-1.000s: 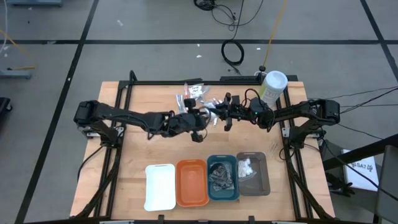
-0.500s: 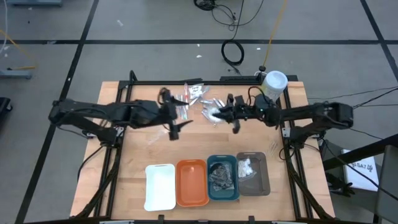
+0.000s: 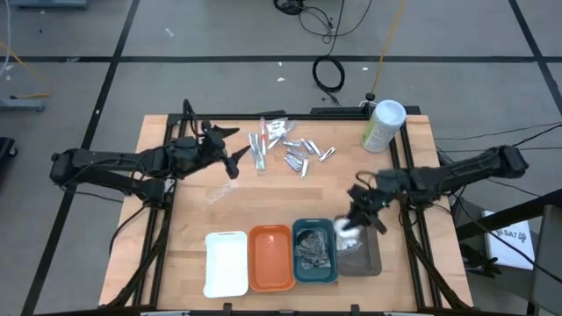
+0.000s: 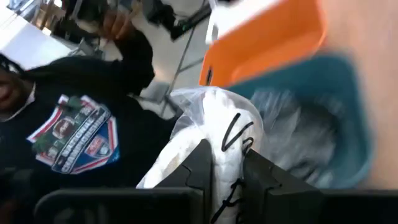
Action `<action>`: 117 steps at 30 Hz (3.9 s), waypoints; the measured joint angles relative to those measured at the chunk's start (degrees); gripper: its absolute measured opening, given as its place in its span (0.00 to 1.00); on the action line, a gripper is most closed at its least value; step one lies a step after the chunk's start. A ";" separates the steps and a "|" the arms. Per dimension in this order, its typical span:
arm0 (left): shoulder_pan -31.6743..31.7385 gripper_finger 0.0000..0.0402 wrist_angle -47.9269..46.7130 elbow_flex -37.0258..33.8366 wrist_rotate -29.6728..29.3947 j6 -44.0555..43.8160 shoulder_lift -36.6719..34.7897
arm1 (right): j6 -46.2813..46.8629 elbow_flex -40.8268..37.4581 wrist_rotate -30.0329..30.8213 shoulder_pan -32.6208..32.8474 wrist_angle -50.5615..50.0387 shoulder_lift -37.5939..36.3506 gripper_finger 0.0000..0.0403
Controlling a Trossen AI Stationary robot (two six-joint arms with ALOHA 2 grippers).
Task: Pick & Place Travel size toiletries
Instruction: Put the white cotton pack into the black bin
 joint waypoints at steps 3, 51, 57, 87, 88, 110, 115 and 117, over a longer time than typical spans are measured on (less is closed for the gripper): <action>1.26 0.72 -0.27 -0.27 -0.03 -1.34 0.02 | 7.23 -4.96 4.54 6.10 3.37 -2.24 0.09; 2.39 0.71 1.20 -0.27 0.55 -3.11 0.28 | 11.87 7.64 20.43 12.05 -29.93 -1.26 0.34; 2.39 0.71 0.26 -0.27 0.51 -3.09 0.28 | 8.21 10.47 25.33 12.82 -34.52 4.13 0.32; 2.43 0.70 -0.20 -0.27 0.17 -2.72 0.29 | 2.18 -4.16 19.39 9.26 -2.24 7.07 0.57; 2.42 0.70 -0.20 -0.27 0.17 -2.78 0.28 | 1.54 -3.37 19.42 9.34 -3.55 6.70 0.57; 8.52 0.70 1.69 -0.25 6.69 -16.80 4.74 | -31.23 14.15 65.61 10.98 -19.63 6.02 0.30; 11.71 0.70 7.17 1.46 15.06 -17.03 16.87 | -45.61 7.13 67.13 7.54 6.82 6.02 0.29; 12.99 0.70 5.75 5.47 15.08 -14.78 21.97 | -50.72 4.64 65.98 5.97 15.39 6.02 0.29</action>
